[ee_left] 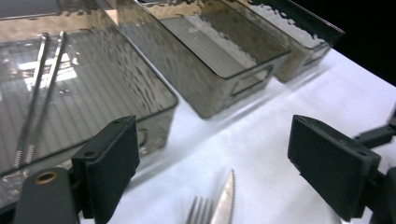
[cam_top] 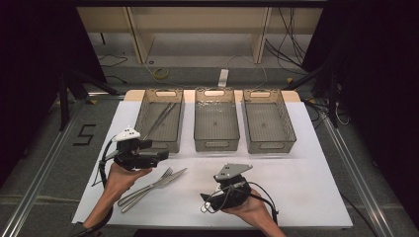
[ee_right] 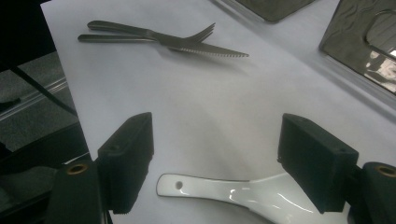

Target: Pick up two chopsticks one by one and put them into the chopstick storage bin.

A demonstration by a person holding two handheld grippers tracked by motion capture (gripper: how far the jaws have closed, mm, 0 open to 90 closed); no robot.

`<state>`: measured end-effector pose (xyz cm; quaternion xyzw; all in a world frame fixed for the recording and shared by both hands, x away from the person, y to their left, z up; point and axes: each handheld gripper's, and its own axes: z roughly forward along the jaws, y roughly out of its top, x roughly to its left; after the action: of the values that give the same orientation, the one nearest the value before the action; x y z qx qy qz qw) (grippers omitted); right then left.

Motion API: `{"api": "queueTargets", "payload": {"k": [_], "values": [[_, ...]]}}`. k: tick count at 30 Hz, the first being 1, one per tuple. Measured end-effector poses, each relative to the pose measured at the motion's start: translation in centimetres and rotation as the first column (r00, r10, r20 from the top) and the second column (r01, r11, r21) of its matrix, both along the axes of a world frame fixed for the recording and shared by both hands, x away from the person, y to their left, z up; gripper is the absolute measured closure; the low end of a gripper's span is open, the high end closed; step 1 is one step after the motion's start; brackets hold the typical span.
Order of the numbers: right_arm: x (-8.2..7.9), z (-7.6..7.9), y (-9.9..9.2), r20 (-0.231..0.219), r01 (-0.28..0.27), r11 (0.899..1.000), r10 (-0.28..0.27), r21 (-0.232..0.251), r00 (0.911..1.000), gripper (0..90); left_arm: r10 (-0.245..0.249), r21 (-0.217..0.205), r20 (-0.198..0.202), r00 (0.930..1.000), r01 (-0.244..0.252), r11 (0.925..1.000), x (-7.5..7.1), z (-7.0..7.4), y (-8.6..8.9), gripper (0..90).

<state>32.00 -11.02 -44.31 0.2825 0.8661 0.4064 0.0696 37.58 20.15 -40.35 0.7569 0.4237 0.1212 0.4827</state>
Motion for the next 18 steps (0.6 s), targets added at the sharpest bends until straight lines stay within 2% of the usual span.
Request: {"api": "queueTargets", "payload": {"k": [4,8,10,15,18], "values": [[-0.1,-0.3,0.3,-0.011,-0.007,1.000,0.007,-0.002,0.9999,27.9,-0.039,-0.019,-0.005,0.9992,0.039,0.9991,-1.1,-0.1,-0.7,16.0],[-0.1,-0.6,0.5,-0.015,-0.011,1.000,0.010,-0.011,0.9998,27.9,-0.056,0.007,0.021,0.9982,0.056,0.9984,-1.9,-0.2,-1.0,15.9],[0.0,-0.6,0.5,-0.022,-0.008,1.000,0.007,-0.010,0.9997,27.9,-0.058,0.020,0.029,0.9979,0.057,0.9982,-2.3,-0.3,-1.1,15.8],[0.0,-0.7,0.6,-0.024,-0.011,1.000,0.011,-0.013,0.9996,27.9,-0.065,-0.012,0.034,0.9973,0.065,0.9978,-3.0,-0.4,-1.0,15.6],[0.0,-0.8,0.7,-0.024,-0.016,1.000,0.016,-0.017,0.9996,29.0,-0.061,-0.003,0.044,0.9972,0.061,0.9981,-3.3,-0.5,-0.9,15.6]]}}
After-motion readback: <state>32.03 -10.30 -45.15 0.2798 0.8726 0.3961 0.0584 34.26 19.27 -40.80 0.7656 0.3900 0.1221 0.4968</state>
